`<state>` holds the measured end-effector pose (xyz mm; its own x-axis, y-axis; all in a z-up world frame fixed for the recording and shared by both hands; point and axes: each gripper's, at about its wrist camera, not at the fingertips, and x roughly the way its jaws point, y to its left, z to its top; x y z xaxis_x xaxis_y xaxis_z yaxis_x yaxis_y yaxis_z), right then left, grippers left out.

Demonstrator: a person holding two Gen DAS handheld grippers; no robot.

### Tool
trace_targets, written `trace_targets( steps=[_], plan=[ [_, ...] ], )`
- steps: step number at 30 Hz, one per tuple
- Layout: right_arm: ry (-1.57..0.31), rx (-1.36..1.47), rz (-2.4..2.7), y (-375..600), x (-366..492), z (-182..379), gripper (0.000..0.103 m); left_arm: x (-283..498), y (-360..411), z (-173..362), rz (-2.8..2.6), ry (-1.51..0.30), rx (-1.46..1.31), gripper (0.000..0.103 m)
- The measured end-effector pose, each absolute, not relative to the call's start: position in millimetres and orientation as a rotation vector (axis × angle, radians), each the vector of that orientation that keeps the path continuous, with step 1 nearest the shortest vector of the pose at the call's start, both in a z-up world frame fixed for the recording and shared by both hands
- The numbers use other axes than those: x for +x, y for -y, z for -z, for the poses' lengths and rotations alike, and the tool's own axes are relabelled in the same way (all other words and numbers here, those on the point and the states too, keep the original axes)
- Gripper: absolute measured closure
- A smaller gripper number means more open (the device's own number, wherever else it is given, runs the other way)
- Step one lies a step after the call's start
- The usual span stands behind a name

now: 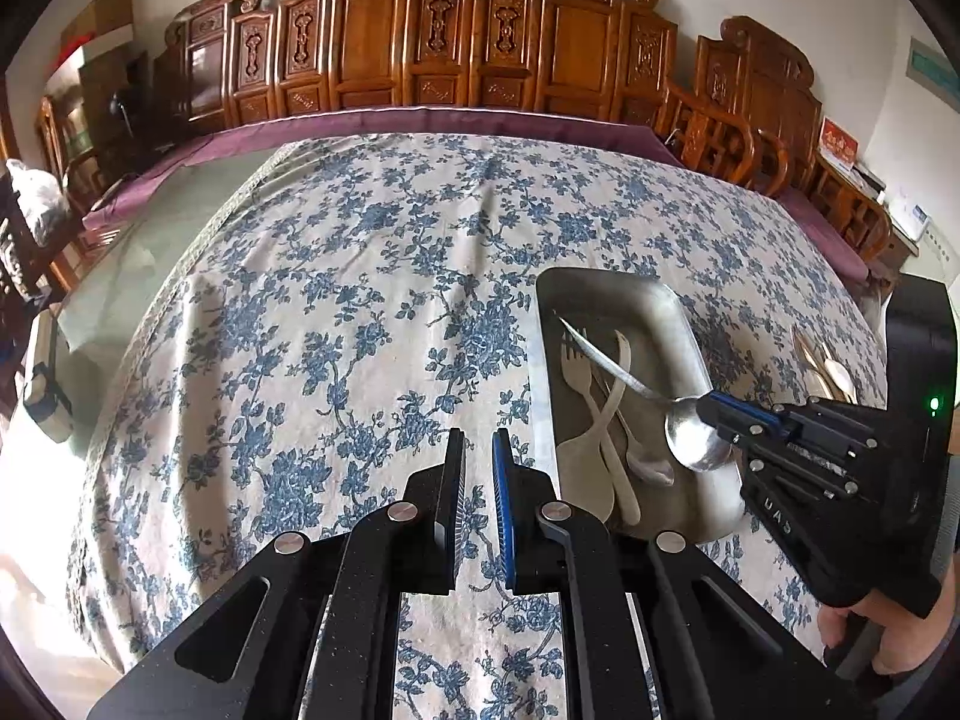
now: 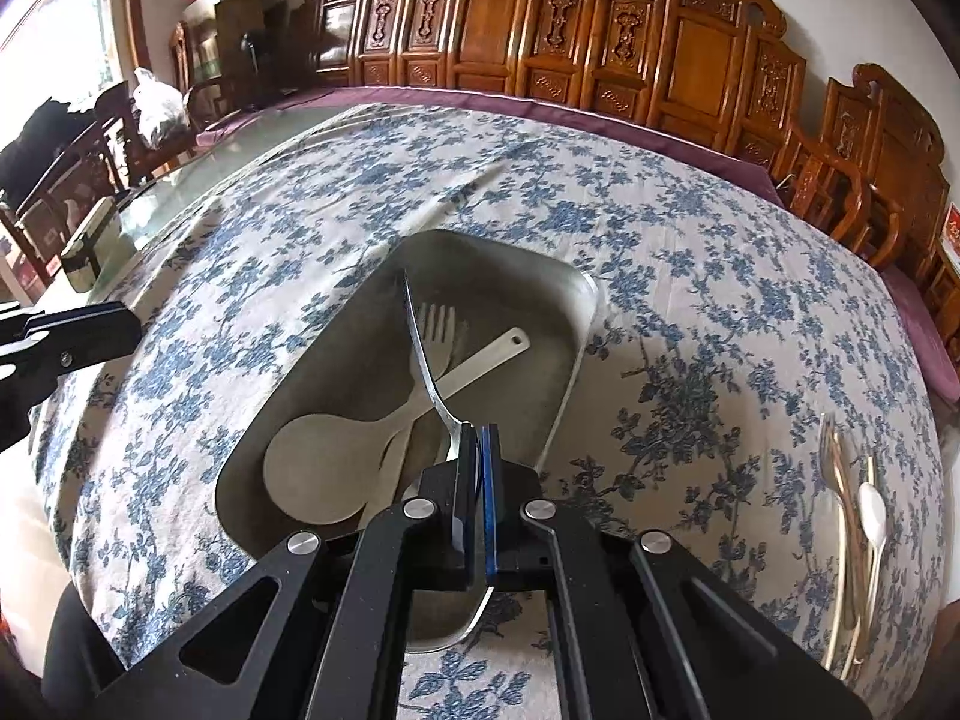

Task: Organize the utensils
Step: 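Lower the metal spoon into the grey tray and open the right gripper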

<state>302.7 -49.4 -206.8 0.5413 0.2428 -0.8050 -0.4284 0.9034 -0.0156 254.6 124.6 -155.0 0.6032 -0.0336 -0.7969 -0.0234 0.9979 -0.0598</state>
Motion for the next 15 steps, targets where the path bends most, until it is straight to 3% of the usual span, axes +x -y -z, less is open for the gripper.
trace_targets(
  steps=[15],
  plan=[
    [-0.992,-0.075,-0.557,46.1,294.8,220.9,0.093,248.4,-122.7,157.8,0.012,-0.923,-0.068,0.095]
  ],
)
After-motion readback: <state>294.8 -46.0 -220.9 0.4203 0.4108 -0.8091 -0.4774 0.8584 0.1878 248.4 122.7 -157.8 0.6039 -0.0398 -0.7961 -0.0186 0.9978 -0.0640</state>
